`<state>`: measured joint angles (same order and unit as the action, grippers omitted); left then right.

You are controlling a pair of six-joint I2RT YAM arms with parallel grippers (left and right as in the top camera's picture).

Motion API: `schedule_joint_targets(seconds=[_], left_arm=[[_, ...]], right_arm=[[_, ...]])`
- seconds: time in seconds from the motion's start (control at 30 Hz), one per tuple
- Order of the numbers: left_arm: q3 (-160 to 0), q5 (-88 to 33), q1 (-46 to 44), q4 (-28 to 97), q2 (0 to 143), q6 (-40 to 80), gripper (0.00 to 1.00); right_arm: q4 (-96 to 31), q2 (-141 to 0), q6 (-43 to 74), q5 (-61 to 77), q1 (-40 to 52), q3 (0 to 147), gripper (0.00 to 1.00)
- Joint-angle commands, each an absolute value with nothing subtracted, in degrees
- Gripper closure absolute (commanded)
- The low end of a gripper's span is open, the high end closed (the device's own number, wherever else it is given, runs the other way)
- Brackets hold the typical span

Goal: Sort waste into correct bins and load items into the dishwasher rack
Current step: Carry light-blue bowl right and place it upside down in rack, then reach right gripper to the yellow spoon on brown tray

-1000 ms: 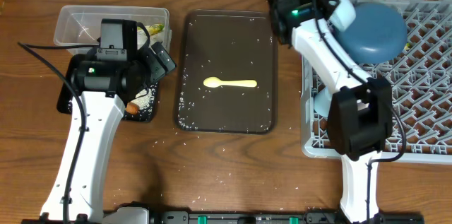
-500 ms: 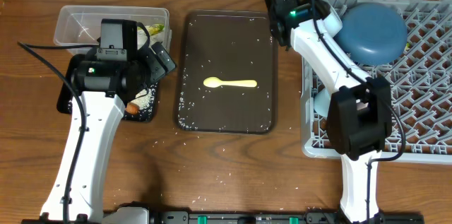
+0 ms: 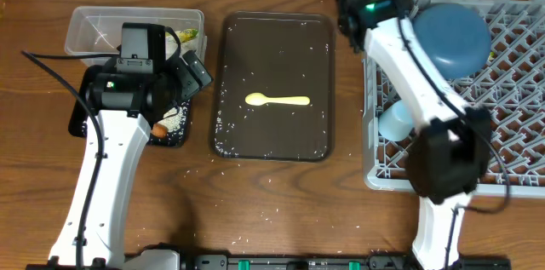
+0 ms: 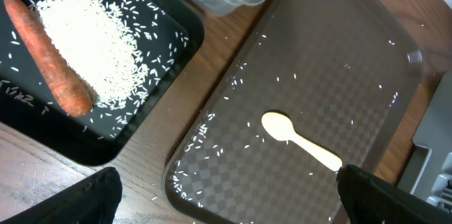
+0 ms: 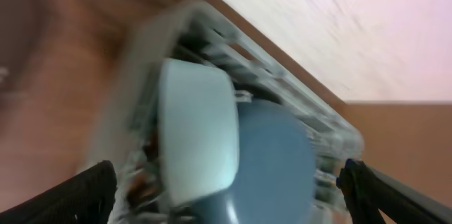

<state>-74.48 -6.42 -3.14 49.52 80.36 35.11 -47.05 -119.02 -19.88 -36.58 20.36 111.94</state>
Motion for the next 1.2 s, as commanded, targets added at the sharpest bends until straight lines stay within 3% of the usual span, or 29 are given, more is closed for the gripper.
schedule_joint_targets(seconds=[0.0, 0.1, 0.2, 0.83, 1.17], left_arm=[[-74.1, -5.7, -2.9, 49.7, 80.6, 35.2, 0.0], [-74.1, -5.7, -2.9, 49.7, 80.6, 35.2, 0.0], [-74.1, -5.7, -2.9, 49.7, 80.6, 35.2, 0.0], [-74.1, -5.7, -2.9, 49.7, 80.6, 35.2, 0.0], [-74.1, -5.7, -2.9, 49.7, 80.6, 35.2, 0.0]], right_arm=[[-50.2, -112.3, -18.6, -11.2, 22.2, 114.1, 0.01], [-52.4, -111.7, -17.8, 7.8, 22.8, 114.1, 0.01], [-52.7, -112.6, -17.8, 16.3, 23.5, 113.4, 0.01], [-53.2, -127.1, -32.1, 16.5, 32.8, 113.1, 0.14], [-53.7, -133.1, -32.6, 15.3, 34.4, 113.1, 0.21]])
